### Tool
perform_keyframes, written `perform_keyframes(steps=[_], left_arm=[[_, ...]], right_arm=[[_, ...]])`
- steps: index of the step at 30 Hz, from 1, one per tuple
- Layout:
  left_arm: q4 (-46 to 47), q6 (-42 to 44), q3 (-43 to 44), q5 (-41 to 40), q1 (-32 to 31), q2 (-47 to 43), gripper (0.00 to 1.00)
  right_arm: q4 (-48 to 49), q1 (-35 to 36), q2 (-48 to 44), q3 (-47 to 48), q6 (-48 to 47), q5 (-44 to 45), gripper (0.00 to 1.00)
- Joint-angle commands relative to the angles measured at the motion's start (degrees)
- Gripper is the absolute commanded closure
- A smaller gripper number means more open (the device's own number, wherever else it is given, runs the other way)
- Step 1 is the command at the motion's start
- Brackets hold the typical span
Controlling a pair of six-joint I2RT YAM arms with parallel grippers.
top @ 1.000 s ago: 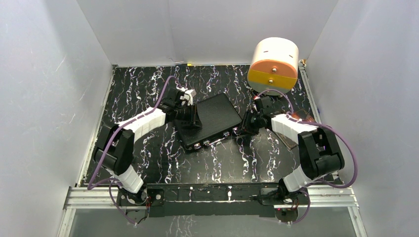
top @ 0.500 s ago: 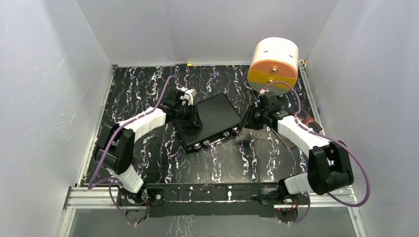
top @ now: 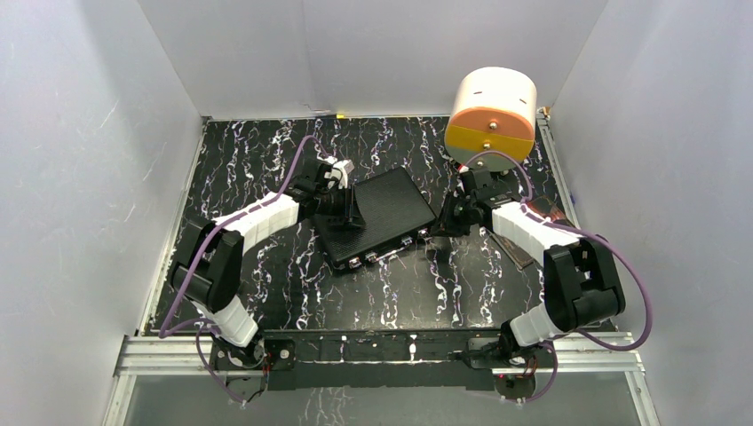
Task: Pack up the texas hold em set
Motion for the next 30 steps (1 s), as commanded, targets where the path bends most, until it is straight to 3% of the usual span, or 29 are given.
perform_keyframes(steps=[1, 7, 20, 27, 30], left_arm=[[-10.67, 2.04, -3.84, -4.92, -0.80, 4.96, 0.78], [-10.67, 2.04, -3.87, -4.83, -0.83, 5.46, 0.79], [-10.58, 2.21, -3.68, -4.63, -0.83, 6.19, 0.81], [-11.15, 2.43, -3.04, -5.95, -0.86, 3.66, 0.82], [-12.36, 2.24, -2.99, -8.03, -0.81, -0.59, 0.76]], right_arm=[[1.05, 0.12, 0.70, -0.42, -0.90, -2.11, 0.84], [-0.01, 0.19, 1.67, -1.65, -1.38, -1.03, 1.00], [6.20, 0.37, 4.93, -4.24, -1.64, -0.01, 1.00], [7.97, 0.63, -1.90, -3.09, -0.39, 0.31, 1.00], [6.12, 2.17, -5.25, -3.29, -0.25, 0.20, 0.90]])
